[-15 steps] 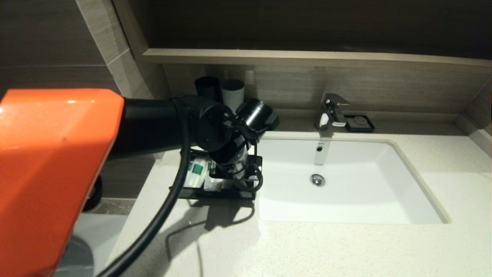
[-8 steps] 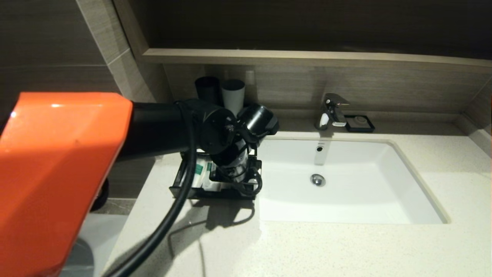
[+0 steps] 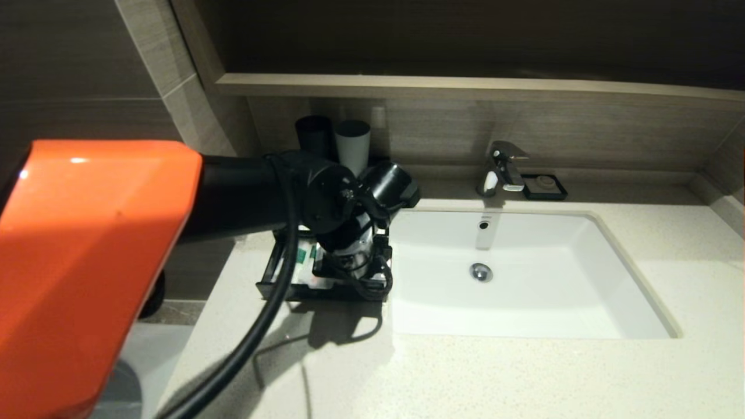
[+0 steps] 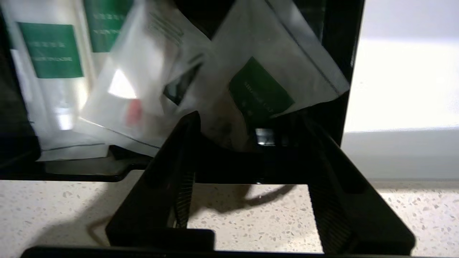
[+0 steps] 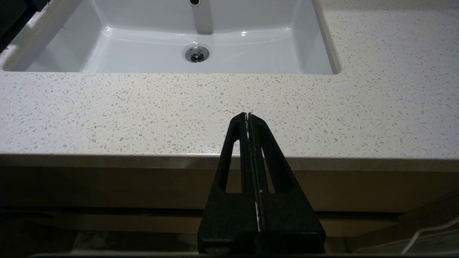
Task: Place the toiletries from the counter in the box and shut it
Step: Place the bathroom toiletry into the drawer, then close the drawer
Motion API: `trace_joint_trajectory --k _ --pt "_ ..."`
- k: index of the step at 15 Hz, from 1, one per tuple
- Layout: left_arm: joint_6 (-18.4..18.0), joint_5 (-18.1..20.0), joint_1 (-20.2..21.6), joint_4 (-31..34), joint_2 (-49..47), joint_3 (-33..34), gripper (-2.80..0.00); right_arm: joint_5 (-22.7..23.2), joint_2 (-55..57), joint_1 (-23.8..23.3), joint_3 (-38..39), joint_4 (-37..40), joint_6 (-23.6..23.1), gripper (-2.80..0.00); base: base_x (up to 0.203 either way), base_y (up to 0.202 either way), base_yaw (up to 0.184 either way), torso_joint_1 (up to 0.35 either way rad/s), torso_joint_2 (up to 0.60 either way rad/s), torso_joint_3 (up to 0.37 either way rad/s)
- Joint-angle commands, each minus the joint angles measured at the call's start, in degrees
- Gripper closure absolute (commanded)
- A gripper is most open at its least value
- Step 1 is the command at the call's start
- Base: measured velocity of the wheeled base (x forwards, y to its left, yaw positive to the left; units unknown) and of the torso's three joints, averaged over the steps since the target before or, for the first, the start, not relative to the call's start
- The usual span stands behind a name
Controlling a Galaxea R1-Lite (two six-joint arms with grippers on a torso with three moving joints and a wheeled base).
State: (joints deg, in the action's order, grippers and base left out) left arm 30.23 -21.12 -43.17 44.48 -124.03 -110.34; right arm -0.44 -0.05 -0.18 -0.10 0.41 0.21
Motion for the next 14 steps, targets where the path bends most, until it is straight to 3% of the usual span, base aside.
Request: trace_joint_trajectory --k 1,4,10,11,14 --pt "0.13 -2.67 0.01 0.18 1.27 -0.22 -2.80 0.00 0.03 0.01 0.01 -0.03 -0.03 0.00 0.000 0.000 0.000 0.000 0.00 0.000" --pt "-0.33 -4.95 0.00 0.39 3.62 -0.28 -2.80 0.00 0.05 0.01 0.01 0.02 -0.03 0.00 0.000 0.000 0.000 0.000 0.00 0.000" --pt "0.27 -4.72 -1.49 5.70 7.66 0.83 -2.80 0.00 0.05 0.01 0.01 0.02 -0.03 0.00 0.000 0.000 0.000 0.000 0.00 0.000" --pt "0.32 -4.67 -1.60 5.74 7.90 1.88 0.00 0.00 0.05 0.01 -0.02 0.02 -0.03 0.00 0.000 0.000 0.000 0.000 0.00 0.000" --pt "1.69 -4.44 -2.95 6.35 8.04 4.84 0.00 0.00 0.05 0.01 -0.03 -0.02 -0.03 0.00 0.000 0.000 0.000 0.000 0.00 0.000"
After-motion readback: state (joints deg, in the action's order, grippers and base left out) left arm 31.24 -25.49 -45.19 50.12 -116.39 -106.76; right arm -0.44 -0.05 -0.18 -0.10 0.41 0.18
